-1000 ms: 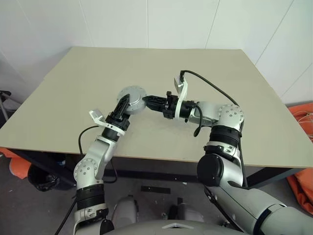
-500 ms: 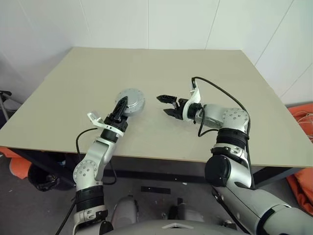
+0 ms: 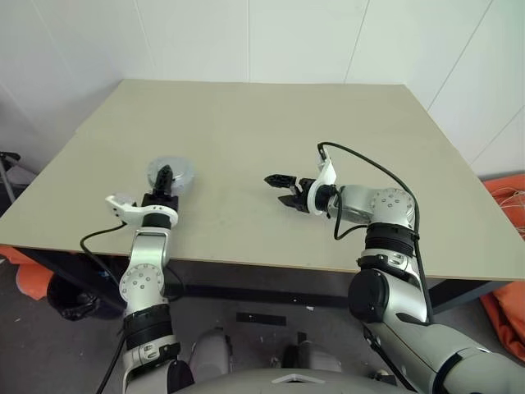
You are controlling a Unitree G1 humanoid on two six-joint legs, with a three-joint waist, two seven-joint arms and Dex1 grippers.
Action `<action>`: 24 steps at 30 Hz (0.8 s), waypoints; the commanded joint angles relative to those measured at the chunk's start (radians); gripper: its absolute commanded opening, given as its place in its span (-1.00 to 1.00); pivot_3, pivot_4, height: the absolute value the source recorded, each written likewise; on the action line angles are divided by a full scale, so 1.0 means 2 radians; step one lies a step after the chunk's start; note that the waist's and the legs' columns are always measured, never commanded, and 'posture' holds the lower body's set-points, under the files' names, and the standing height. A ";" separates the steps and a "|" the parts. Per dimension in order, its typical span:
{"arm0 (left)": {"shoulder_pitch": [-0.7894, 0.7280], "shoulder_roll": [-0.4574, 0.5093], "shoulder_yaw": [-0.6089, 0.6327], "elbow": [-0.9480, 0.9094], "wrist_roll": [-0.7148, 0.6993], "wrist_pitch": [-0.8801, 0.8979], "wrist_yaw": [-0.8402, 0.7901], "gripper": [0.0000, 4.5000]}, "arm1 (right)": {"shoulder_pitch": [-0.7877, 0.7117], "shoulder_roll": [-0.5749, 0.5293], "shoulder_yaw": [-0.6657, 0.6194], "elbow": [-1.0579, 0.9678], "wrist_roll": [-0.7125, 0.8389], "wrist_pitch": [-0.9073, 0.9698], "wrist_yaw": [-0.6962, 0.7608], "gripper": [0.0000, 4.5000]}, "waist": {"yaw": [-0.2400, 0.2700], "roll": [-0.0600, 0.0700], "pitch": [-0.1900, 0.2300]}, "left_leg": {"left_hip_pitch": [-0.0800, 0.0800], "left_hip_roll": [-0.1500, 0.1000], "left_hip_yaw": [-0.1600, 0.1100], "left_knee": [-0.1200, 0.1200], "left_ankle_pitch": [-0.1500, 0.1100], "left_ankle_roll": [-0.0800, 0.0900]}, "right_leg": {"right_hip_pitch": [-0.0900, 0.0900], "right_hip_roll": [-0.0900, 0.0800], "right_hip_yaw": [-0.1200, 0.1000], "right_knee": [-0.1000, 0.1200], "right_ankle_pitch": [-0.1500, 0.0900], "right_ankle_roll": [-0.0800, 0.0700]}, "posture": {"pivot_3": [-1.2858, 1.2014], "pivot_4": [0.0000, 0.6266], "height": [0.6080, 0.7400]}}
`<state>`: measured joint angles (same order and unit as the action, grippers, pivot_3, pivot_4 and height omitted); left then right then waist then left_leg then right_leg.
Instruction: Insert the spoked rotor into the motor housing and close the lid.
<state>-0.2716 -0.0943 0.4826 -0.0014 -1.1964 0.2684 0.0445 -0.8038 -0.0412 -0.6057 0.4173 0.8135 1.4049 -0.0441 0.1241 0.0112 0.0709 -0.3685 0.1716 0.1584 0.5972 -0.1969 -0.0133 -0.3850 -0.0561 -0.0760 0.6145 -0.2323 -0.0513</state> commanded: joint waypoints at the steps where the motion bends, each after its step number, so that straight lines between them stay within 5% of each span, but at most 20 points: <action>1: -0.034 0.005 0.012 -0.005 0.017 -0.030 0.018 -0.06 | -0.002 -0.001 0.002 -0.020 0.007 0.002 0.007 0.88 | 0.000 0.000 0.000 | 0.000 0.000 0.000 0.000 0.000 0.000 | 0.000 0.000 0.000 0.000 0.000 0.000 | 0.03 -1.00 1.00; 24: -0.068 0.003 0.069 0.105 0.061 -0.081 0.099 -0.06 | -0.002 0.004 -0.003 -0.030 0.009 0.009 0.002 0.88 | 0.000 -0.001 0.000 | 0.000 0.000 -0.001 0.000 0.000 0.000 | 0.000 0.000 0.000 0.000 0.001 -0.003 | 0.03 -1.00 1.00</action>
<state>-0.3923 -0.0933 0.6124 0.2234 -1.0929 0.1252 0.2225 -0.7960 -0.0383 -0.6069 0.4074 0.8135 1.4191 -0.0408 0.1250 0.0094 0.0707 -0.3673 0.1712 0.1572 0.5977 -0.1969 -0.0134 -0.3840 -0.0565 -0.0765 0.6158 -0.2294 -0.0563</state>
